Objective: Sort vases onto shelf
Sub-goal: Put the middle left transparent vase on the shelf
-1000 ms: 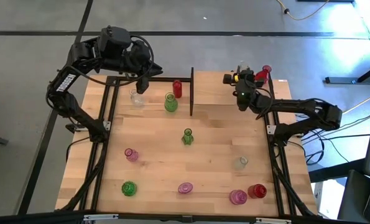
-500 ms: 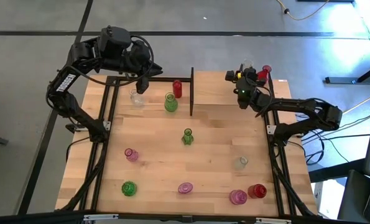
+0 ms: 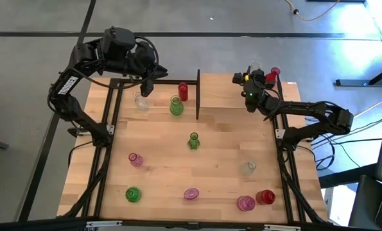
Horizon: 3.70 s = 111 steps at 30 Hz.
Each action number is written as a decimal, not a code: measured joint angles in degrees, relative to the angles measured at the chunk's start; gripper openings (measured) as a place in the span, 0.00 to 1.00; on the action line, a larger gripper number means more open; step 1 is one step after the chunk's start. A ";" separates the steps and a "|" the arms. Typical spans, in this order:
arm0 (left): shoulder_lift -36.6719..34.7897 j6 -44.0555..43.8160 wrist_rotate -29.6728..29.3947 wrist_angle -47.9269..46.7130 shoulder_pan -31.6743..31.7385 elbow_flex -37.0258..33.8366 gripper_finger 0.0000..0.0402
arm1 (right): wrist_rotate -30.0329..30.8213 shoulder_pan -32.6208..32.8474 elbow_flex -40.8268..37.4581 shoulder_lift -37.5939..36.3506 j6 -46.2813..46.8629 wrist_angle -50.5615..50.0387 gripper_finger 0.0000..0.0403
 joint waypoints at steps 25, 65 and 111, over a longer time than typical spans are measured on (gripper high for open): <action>0.00 -0.37 1.07 0.02 0.01 0.00 0.14 | 4.14 3.85 -0.17 -1.14 -19.85 16.71 0.54; 0.00 -0.46 1.05 1.54 0.00 0.00 0.14 | -1.54 0.79 0.10 -4.88 -0.61 -3.38 0.41; 0.00 -0.59 1.25 1.57 -0.09 0.00 0.14 | -4.58 -1.36 -0.23 -4.68 -0.35 -4.82 0.67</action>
